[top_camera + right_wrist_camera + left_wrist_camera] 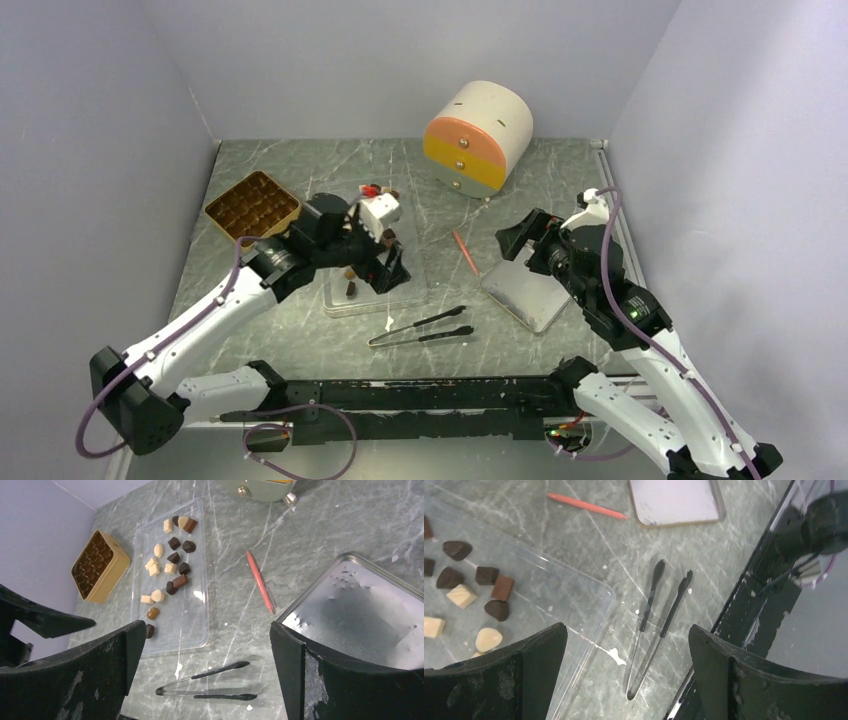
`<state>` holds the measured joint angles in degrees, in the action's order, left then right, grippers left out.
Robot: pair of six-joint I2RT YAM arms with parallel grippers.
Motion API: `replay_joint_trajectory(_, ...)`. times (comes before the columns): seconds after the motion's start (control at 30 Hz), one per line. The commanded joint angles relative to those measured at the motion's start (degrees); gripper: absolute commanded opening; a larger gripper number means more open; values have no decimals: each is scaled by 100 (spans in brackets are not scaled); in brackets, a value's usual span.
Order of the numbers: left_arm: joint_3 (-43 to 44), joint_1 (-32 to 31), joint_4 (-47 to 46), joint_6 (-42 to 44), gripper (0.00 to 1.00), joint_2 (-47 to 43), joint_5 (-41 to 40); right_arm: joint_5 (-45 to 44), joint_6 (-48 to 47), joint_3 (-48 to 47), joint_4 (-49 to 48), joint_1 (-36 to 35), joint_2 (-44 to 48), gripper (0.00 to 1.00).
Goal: Pack the chocolate
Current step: Pick up the clamp from the center of the board.
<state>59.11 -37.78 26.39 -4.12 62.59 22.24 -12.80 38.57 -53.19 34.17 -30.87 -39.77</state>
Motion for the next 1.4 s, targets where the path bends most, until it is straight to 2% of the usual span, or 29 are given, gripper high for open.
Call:
replay_joint_trajectory(0.0, 583, -898, 806, 740, 96, 424, -1165, -102, -141, 17, -325, -24, 256, 100)
replay_joint_trajectory(0.1, 823, -1585, 1255, 971, 96, 919, -1849, -89, -208, 72, -427, -24, 448, 100)
replay_joint_trajectory(0.2, 1046, -2149, 1622, 1165, 94, 1488, -2198, -78, -277, 184, -537, -24, 648, 100)
replay_joint_trajectory(0.37, 1032, -2646, 1797, 1359, 93, 2084, -2533, -200, -280, 206, -447, -25, 777, 100)
replay_joint_trajectory(0.4, 967, -2688, 1795, 1404, 90, 2176, -2532, -219, -280, 190, -424, -24, 785, 100)
replay_joint_trajectory(0.5, 747, -2753, 1763, 1552, 87, 2390, -2684, -280, -295, 129, -342, -24, 800, 100)
replay_joint_trajectory(0.7, 380, -2975, 1657, 2195, 89, 2544, -2651, -319, -407, 66, -329, -25, 831, 100)
replay_joint_trajectory(0.9, 361, -2983, 1596, 2171, 86, 2918, -2431, -311, -422, 36, -291, -24, 803, 100)
replay_joint_trajectory(1.17, 315, -2957, 1290, 2011, 79, 3465, -2522, -287, -326, 88, -274, -28, 900, 100)
replay_joint_trajectory(1.37, 238, -2553, 1034, 1832, 71, 3529, -2195, -302, -298, 132, -219, -24, 1012, 100)
